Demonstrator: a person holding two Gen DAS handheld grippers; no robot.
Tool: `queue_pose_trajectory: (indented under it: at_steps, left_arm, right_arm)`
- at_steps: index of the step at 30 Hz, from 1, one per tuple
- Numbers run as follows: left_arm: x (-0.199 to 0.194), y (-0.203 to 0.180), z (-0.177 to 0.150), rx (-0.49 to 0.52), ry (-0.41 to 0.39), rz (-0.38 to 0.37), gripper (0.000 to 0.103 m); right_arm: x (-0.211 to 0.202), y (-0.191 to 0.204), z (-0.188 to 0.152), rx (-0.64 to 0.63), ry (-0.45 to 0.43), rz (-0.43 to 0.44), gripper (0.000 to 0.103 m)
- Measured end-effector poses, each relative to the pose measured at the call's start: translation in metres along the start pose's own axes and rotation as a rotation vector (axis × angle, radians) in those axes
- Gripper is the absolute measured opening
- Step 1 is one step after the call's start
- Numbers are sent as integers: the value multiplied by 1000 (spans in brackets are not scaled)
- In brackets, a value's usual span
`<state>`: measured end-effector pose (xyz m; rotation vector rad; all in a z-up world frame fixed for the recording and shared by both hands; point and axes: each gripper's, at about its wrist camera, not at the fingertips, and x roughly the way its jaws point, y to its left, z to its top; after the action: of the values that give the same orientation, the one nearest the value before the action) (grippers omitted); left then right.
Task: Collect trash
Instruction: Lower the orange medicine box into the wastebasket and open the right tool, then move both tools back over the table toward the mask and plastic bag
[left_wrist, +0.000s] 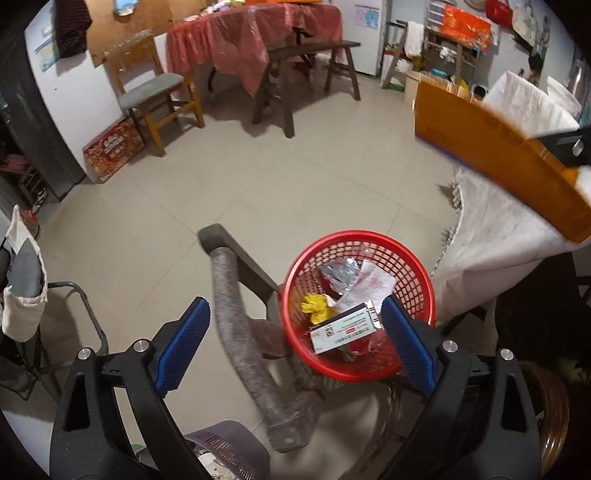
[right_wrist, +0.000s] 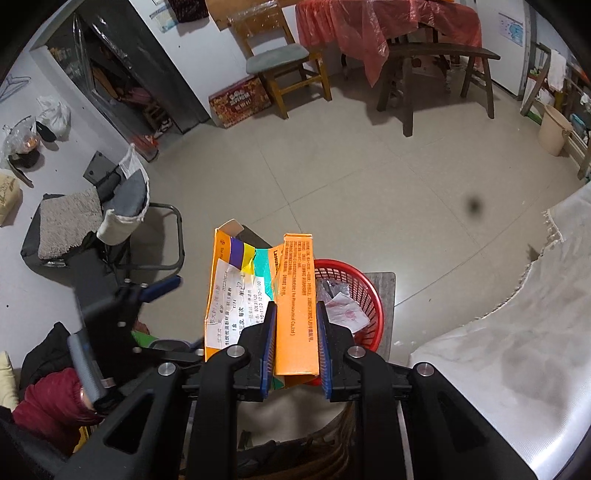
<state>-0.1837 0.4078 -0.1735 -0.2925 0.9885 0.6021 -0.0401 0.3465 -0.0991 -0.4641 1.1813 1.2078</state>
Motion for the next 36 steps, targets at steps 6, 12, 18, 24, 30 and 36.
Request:
queue_pose_trajectory:
  at_steps: [6,12,18,24,30,36]
  left_arm:
    - [-10,11,-4,-20,-20,9,91]
    - [-19,2,-5,7,-55,21,91]
    - [-33,-12,0,37,-102,19,91]
    - [-50,-27,10,76,-157,12,92]
    - [-80,-54,19,145,-249,3,94]
    - [-106,-98,25,238,-330,-15,96]
  right_arm:
    - [23,4,2,-6,34,-20,29]
    - [20,3,3,2,23,-29,36]
    - [-9,-1,-1,5,-36,-27,36]
    - [-50,-12,-12,26,-124,-36,36]
    - [-104,-33,-30,76,-234,-70,40]
    - [-161,-69,-66,155,-353,-111,45]
